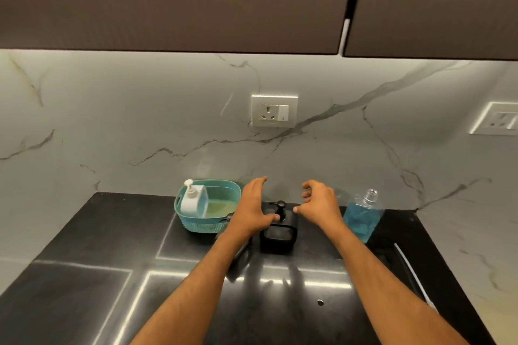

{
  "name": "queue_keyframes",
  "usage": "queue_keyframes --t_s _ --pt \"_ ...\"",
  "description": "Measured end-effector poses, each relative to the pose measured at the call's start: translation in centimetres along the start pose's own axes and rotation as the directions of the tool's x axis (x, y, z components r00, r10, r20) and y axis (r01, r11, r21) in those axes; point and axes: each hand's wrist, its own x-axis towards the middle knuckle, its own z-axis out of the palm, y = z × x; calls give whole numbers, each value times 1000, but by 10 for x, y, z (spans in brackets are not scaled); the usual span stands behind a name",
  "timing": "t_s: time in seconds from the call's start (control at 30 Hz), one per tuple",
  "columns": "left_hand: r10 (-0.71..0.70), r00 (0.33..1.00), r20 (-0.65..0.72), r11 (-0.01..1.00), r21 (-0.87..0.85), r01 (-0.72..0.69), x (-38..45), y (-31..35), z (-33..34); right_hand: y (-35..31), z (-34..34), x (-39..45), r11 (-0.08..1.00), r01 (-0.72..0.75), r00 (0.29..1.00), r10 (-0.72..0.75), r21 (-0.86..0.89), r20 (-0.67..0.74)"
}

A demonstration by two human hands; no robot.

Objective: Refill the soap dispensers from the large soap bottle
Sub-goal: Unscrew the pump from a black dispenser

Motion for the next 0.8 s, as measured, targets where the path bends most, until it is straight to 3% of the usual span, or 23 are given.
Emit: queue_keyframes --t_s 0.17,0.47,0.8 --pt "-89 990 105 996 23 87 8 -6 29 28 19 1 998 -40 996 43 -43 74" --pt "-224 963 150 974 64 217 10 -33 56 48 59 7 999 -7 981 17 -51 193" --pt "-251 955 160 968 61 244 19 -38 68 56 69 12 999 9 989 -4 -33 150"
